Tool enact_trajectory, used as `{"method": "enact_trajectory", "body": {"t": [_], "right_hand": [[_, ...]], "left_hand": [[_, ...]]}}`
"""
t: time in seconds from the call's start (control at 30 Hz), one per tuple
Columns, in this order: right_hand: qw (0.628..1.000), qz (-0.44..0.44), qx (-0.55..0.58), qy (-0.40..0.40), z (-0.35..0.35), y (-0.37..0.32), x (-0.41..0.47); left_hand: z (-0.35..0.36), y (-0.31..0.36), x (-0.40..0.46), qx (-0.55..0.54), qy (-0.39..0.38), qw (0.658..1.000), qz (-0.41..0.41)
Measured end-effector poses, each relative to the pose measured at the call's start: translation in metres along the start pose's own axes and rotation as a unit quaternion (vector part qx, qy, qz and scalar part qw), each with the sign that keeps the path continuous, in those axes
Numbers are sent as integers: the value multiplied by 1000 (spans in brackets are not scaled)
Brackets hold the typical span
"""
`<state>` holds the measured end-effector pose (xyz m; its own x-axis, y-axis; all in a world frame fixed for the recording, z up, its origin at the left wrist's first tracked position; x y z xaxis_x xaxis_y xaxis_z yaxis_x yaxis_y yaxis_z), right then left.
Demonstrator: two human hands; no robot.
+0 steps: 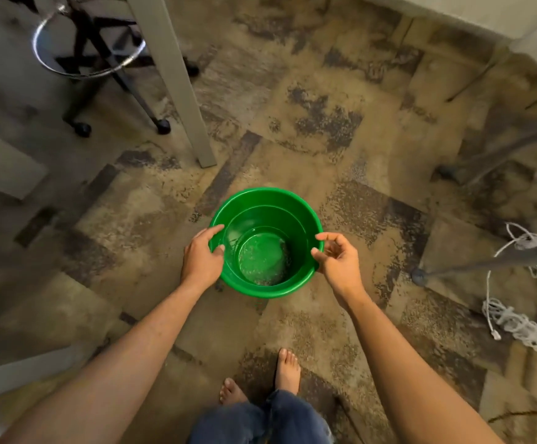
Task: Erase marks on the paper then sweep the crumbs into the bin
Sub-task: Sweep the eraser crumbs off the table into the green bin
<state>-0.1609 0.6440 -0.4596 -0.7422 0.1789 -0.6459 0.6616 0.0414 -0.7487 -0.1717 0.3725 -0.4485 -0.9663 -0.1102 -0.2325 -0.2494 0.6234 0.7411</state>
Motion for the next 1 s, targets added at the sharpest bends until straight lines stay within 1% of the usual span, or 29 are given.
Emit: {"method": "enact_trajectory", "body": {"t": [0.13, 0.27, 0.33, 0.5, 0.57, 0.67, 0.77, 0.87, 1.0], "right_hand": [[999, -7, -7, 35, 17, 47, 85], [999, -18, 2, 46, 33, 91, 177], [999, -4, -4, 47, 38, 111, 217], [997, 3, -66, 40, 54, 154, 296], [996, -2, -77, 35, 61, 163, 307], [996, 7, -90, -2, 73, 177, 316], [989, 5, -144, -25, 79, 180, 310], [985, -4, -173, -14, 81, 163, 293], [993, -28, -116, 15, 82, 112, 245]], "left_hand": [[59, -65, 56, -4, -35, 999, -12], [119, -126, 110, -16, -22, 999, -18], [144, -149, 127, -30, -6, 999, -28], [197, -208, 167, -62, -7, 997, -42], [210, -222, 175, -61, -15, 997, -44], [224, -244, 179, -58, -39, 996, -56], [224, -251, 176, -68, -55, 994, -59], [209, -237, 166, -97, -50, 992, -71], [158, -184, 140, -120, 5, 990, -74]]}}
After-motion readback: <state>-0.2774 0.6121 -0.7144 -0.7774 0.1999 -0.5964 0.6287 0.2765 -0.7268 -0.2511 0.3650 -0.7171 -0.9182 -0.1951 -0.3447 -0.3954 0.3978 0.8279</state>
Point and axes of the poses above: each hand's wrist, its own x-axis towards the middle knuckle, its own z-axis out of the palm, y = z × x, the point moved 4 cm from there along x, towards the middle knuckle, and after that the axes turned 12 degrees about z, right-handed, at the moved point
